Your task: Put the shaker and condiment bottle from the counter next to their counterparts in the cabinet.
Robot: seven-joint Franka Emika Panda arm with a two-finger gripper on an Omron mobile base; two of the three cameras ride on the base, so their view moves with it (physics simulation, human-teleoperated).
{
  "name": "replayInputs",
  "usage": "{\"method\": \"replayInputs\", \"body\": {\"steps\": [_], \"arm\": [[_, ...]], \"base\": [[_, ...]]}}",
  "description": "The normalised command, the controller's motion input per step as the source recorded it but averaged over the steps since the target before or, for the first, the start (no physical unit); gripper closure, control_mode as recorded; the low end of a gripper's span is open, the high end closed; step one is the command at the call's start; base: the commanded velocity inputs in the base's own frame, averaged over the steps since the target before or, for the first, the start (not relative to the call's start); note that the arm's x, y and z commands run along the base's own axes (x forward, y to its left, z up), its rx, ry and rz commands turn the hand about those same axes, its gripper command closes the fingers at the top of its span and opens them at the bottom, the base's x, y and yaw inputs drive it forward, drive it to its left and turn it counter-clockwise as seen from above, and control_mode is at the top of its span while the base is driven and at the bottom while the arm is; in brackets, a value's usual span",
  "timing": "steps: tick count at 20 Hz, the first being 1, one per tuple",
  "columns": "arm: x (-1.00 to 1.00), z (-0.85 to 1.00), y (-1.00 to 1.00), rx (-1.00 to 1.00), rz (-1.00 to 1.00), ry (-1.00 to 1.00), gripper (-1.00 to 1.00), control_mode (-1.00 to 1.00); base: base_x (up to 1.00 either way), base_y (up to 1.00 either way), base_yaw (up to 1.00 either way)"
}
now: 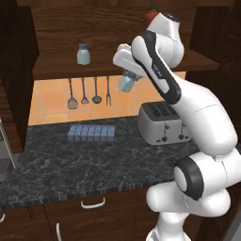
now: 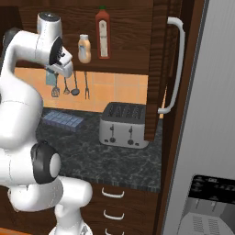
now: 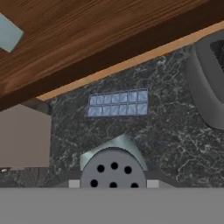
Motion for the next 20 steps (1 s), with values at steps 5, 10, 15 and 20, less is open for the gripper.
{"method": "replayInputs", "body": {"steps": [5, 10, 15, 20], "arm": [[-0.01, 0.29, 0.29, -0.02, 0.01, 0.0, 1.0, -1.0], [0.27, 0.43, 0.01, 0.02, 0.0, 0.0, 1.0, -1.0], [0.49, 0.58, 0.06, 0.05, 0.0, 0.0, 1.0, -1.0], [0.16, 0.32, 0.32, -0.01, 0.02, 0.0, 1.0, -1.0]], "base": [[0.0, 0.0, 0.0], [0.0, 0.0, 0.0], [0.0, 0.0, 0.0], [0.0, 0.0, 0.0]]}}
